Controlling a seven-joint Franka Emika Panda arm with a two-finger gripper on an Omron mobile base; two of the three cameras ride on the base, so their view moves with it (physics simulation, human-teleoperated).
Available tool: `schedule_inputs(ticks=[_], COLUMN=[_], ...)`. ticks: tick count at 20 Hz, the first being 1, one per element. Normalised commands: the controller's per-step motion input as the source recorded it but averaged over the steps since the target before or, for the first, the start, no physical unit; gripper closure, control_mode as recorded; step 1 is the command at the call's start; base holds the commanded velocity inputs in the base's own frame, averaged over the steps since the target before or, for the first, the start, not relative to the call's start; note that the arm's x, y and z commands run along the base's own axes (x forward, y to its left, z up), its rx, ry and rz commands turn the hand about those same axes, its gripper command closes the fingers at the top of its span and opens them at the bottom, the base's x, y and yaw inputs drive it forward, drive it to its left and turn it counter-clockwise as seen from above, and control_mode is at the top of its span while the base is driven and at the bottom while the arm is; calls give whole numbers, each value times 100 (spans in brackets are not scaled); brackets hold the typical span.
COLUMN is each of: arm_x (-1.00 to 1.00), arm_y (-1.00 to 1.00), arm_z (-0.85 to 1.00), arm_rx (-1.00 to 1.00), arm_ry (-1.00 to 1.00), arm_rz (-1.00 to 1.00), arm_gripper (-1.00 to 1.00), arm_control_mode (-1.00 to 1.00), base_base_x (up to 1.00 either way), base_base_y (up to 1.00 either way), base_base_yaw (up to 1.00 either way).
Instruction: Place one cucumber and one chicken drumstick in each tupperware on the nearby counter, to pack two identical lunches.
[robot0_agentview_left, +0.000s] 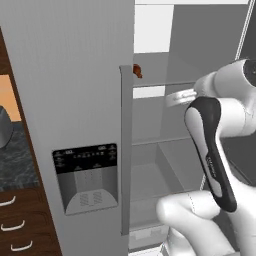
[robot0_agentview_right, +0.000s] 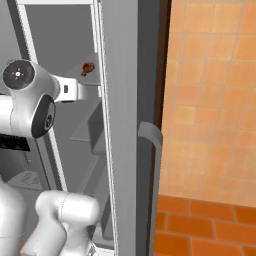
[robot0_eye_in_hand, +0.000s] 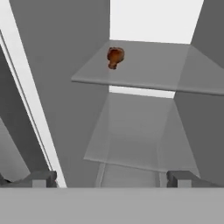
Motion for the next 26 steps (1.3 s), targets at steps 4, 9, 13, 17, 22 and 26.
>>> schedule_inputs(ticks=[4, 9, 13, 17, 22, 26], arm_x=[32, 68, 93, 89, 74, 75], arm_y=[0, 0, 0, 1, 16, 4], arm_z=[44, 4, 0, 0, -1, -12], arm_rx=[0, 0, 0, 0, -1, 0], arm_ry=[-18, 2, 11, 12, 1, 0], arm_rz=[18, 16, 6, 0, 0, 0], arm_gripper=[-100, -100, -100, -100, -100, -100], arm_control_mode=[-100, -100, -100, -100, -100, -100], base_base_x=[0, 0, 0, 0, 0, 0], base_base_y=[0, 0, 0, 0, 0, 0], base_base_yaw=[0, 0, 0, 0, 0, 0])
